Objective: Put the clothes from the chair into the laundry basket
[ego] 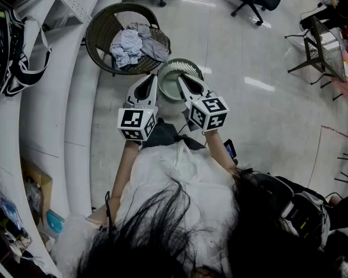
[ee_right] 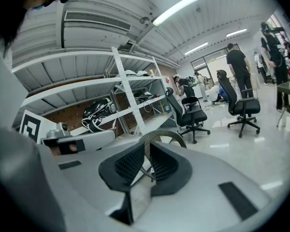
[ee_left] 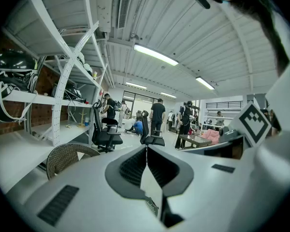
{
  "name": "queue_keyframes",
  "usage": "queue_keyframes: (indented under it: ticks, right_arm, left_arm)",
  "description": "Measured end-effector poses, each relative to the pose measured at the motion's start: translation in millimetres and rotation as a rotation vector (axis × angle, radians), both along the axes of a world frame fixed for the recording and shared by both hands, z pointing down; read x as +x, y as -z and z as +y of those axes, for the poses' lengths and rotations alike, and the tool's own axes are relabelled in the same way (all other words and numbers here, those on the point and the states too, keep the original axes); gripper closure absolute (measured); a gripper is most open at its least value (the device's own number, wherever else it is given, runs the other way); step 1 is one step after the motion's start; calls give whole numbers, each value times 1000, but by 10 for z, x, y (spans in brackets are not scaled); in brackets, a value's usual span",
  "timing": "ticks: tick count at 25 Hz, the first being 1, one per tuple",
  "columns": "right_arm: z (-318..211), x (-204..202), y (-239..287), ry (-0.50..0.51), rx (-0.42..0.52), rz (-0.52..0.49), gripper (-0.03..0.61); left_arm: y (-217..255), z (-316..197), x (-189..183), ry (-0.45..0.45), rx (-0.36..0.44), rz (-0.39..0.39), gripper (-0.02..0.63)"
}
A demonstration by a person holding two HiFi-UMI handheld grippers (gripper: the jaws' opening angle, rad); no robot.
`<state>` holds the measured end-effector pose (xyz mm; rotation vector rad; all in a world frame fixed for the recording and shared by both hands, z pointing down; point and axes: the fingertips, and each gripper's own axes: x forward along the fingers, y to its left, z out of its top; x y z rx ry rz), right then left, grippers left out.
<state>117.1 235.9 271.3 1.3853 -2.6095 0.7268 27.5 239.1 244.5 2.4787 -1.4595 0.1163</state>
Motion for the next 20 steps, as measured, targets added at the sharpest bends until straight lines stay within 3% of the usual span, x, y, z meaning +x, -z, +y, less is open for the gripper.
queue_keyframes:
  ticks: [5, 20]
  right_arm:
    - [225, 255, 4, 15, 16, 2, 529]
    - [655, 421, 83, 71, 80, 15, 529]
  left_arm:
    - [0, 263, 231, 9, 15, -22, 594]
    - [14, 759, 308, 77, 14, -32, 594]
